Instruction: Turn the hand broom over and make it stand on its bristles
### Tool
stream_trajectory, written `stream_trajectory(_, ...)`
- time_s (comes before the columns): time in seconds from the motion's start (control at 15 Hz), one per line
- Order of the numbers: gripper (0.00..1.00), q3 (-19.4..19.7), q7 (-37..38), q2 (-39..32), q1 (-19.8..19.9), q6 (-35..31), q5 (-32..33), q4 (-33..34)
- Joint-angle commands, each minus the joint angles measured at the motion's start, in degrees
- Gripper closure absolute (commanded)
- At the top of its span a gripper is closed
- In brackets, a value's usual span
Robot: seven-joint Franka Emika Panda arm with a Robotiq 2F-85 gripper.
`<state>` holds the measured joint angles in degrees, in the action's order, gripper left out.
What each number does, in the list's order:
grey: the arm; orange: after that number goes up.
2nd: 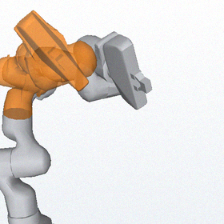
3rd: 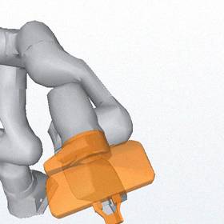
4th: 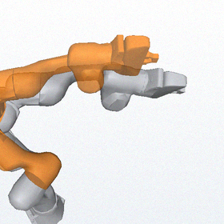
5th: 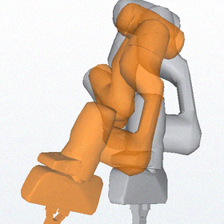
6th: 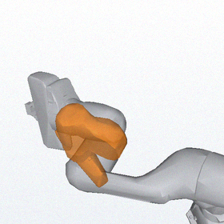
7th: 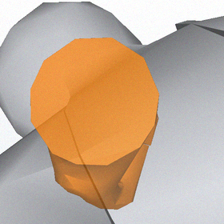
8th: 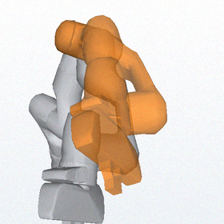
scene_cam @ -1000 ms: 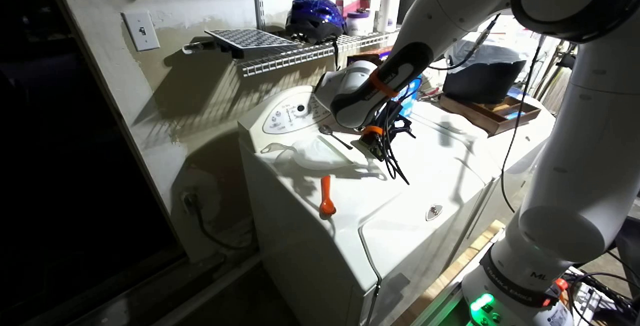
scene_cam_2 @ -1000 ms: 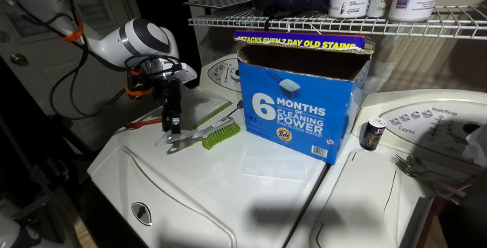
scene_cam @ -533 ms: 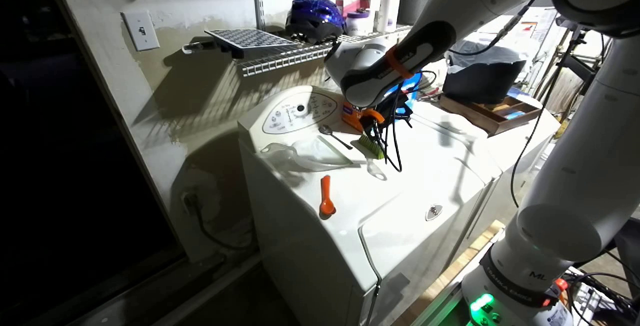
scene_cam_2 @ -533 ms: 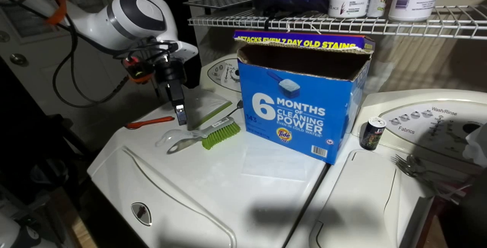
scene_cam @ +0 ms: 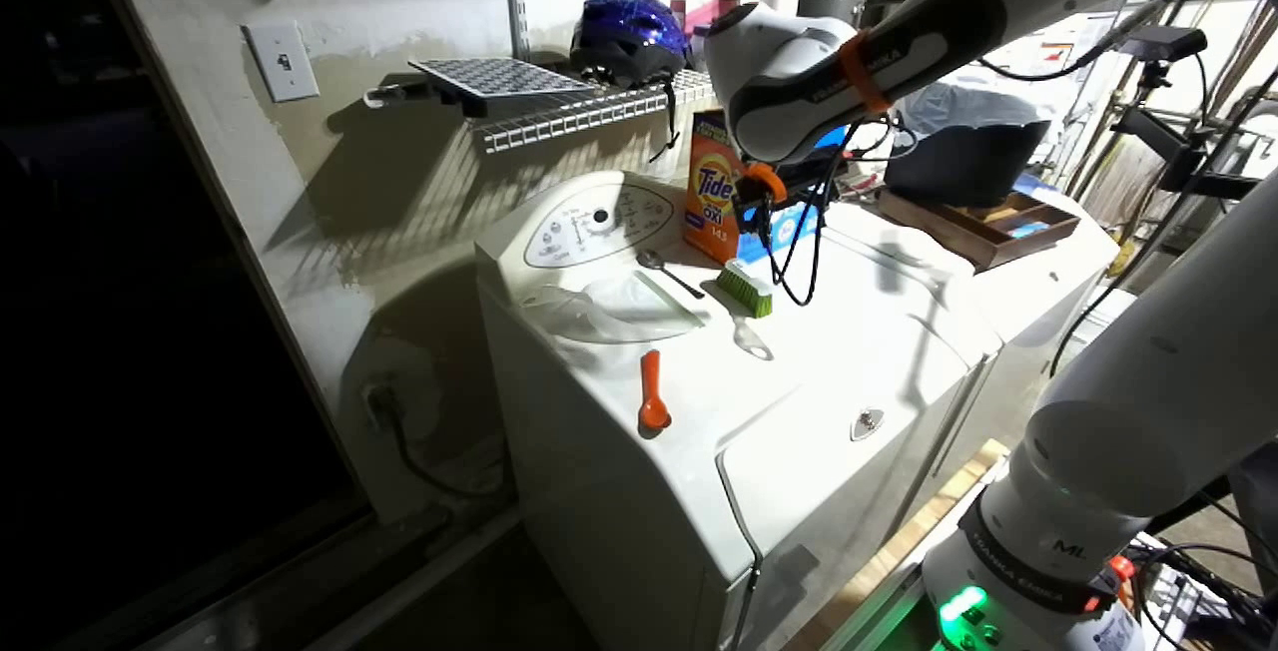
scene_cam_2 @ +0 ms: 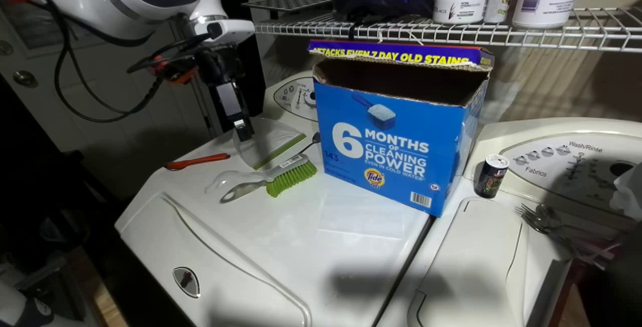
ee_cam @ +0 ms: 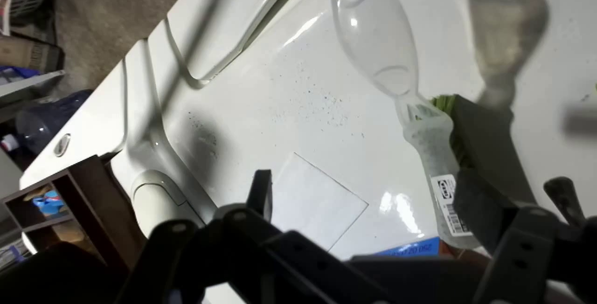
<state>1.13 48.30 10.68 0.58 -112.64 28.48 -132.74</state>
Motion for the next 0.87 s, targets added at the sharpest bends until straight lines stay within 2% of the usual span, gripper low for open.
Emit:
stream_trajectory(0.0, 0.0, 1.32, -2.61, 9.07, 2.33, -5.32, -6.59, -4.87)
stream_trajectory(0.07, 0.0, 1.86, -3.24, 10.9, 3.02, -6.58, -8.28, -5.9)
stream_trajectory(0.13, 0.0, -0.4, -1.74, 5.53, 3.41, -3.6, -5.09, -2.15)
stream_trajectory(0.27, 0.0, -0.49, -2.38, 7.07, 4.28, -3.73, -5.42, -2.56)
stream_trajectory(0.8, 0.0, -1.01, -2.23, 5.79, 4.12, -3.7, -5.3, -2.56)
